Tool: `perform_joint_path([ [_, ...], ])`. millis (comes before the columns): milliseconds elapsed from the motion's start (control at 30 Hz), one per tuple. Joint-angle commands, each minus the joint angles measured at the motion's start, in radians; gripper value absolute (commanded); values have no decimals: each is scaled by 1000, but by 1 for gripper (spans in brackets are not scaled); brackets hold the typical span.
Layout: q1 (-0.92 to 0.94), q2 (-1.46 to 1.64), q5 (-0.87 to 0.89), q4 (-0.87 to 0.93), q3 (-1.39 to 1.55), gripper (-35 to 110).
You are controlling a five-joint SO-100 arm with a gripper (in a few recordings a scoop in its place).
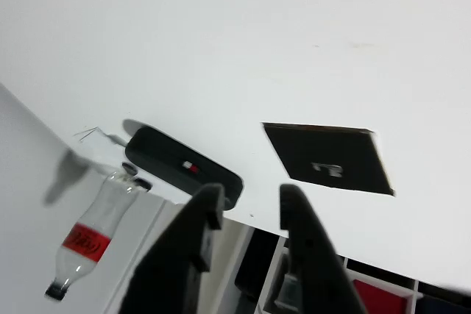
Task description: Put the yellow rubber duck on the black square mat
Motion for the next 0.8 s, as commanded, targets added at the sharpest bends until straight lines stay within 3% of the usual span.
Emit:
perform_joint_path([
  [0,18,12,-8,32,-31,9],
  [767,419,9,-15,32,-31,9],
])
